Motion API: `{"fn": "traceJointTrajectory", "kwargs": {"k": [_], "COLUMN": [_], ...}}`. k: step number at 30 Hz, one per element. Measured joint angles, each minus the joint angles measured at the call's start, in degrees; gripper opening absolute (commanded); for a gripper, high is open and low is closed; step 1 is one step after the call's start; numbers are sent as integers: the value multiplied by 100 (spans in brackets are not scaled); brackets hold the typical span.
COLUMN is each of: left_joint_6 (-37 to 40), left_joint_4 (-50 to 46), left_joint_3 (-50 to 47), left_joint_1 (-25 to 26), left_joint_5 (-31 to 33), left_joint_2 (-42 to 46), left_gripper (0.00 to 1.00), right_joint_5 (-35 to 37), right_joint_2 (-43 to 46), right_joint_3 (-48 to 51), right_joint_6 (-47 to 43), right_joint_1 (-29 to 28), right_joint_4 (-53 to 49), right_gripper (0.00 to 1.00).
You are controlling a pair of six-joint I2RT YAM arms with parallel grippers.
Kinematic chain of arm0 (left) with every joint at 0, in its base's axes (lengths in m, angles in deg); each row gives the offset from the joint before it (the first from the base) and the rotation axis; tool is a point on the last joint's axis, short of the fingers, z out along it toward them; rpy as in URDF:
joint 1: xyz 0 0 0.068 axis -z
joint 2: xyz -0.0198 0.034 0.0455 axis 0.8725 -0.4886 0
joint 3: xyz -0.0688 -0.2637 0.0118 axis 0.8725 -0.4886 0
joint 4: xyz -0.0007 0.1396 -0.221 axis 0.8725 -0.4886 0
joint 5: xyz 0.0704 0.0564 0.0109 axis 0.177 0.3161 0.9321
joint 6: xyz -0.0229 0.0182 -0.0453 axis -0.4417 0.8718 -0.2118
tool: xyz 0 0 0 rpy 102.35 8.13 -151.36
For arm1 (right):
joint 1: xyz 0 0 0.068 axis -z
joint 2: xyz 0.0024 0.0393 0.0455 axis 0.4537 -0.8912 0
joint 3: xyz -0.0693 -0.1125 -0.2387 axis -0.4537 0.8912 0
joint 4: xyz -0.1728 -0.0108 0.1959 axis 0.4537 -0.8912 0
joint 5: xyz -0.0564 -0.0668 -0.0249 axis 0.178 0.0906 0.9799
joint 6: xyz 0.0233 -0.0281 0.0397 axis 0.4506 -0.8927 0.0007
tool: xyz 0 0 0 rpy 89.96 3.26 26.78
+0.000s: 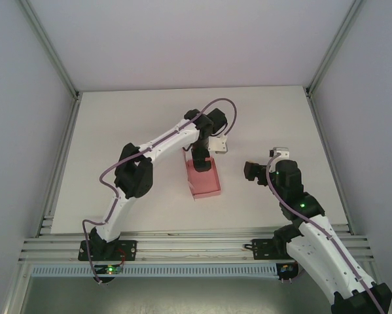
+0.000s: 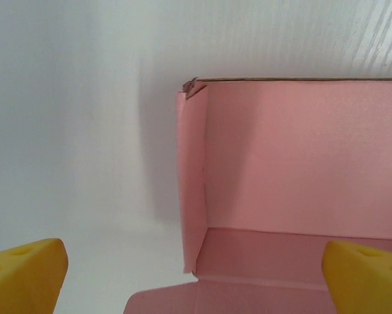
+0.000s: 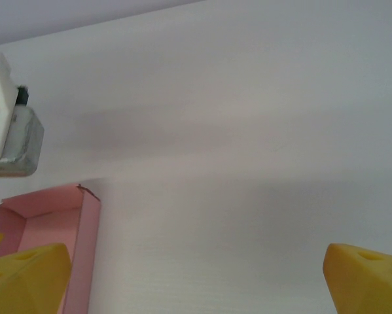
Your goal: Assemble paper box
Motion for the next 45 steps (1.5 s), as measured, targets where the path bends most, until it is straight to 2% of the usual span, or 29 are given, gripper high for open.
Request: {"fn": "traceJointTrajectory", "kwargs": {"k": [7, 10, 13, 16, 19, 22, 25, 29, 39, 42, 45], "left_joint_6": [-682, -1451, -2540, -3635, -4618, -5324, -5816, -6253, -6651, -6675, -6688], "left_joint_4": [748, 1126, 1338, 1775, 2275, 2470, 2603, 2804, 3180, 3220, 3226], "left_joint_3": [-389, -396, -509, -1475, -3027, -4240, -5200, -5956, -6404, -6498, -6631], "left_joint_1": [-13, -39, -210, -599, -999, -1086, -1086, -1088, -1091, -1091, -1091], "left_joint_5": [72, 442, 938, 1200, 1565, 1978, 2146, 2260, 2291, 2291, 2275], "left_joint_2": [1088, 1596, 2096, 2855, 3700, 4240, 4725, 5342, 5639, 5652, 5724], "left_gripper": [100, 100, 100, 100, 100, 100, 100, 100, 100, 100, 100], "right_joint_5": [-835, -1300, -1705, -2057, -2251, -2267, -2184, -2046, -1941, -1928, -1867], "right_joint_2": [-223, -791, -1659, -2730, -3899, -5029, -6048, -7047, -7641, -7816, -7910], "right_joint_3": [-2, -136, -511, -1126, -1945, -2916, -3895, -4833, -5187, -5316, -5327], "right_joint_6": [-549, -922, -1475, -2205, -3025, -3748, -4218, -4489, -4599, -4540, -4426], "right_joint_1": [-2, -81, -284, -516, -745, -929, -1014, -1029, -1368, -1432, -1429], "right_joint_4": [525, 669, 715, 728, 533, 127, -426, -1086, -1764, -1762, -1759], "right_gripper": [98, 98, 98, 99, 98, 98, 89, 82, 75, 63, 39]}}
